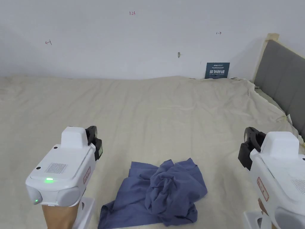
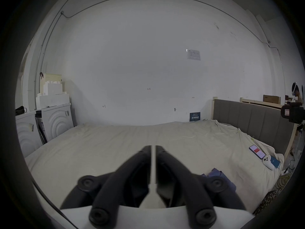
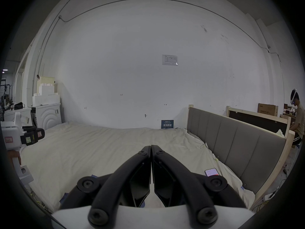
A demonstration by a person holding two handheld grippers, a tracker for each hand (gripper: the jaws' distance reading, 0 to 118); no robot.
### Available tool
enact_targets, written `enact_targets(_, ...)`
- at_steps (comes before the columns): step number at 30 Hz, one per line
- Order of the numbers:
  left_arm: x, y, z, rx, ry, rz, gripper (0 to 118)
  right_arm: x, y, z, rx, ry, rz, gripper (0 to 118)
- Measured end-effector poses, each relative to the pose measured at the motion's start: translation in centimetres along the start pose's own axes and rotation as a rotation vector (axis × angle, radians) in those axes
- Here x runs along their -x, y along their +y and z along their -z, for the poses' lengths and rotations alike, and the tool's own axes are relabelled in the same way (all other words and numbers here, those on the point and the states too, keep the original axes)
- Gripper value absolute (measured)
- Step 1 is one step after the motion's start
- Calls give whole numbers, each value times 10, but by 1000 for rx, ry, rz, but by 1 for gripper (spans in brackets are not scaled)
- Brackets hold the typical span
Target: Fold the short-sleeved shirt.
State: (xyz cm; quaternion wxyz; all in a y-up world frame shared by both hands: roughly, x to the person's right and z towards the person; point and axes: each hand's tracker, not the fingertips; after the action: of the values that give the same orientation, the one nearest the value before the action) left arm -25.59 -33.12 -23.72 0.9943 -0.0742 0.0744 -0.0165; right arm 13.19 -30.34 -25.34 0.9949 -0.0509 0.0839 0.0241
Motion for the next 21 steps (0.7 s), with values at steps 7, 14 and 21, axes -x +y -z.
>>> enact_targets(7,0,-3,0,12,-1,3,0,5,0,0,4,4,1,0)
enact_targets(14,-1,0,1,23,-5,0,0,17,7,-8,5,4,0,0)
enact_targets(21,-1,-13,23,329,-77,-73,0,18,6,-9,13,5,-1,0)
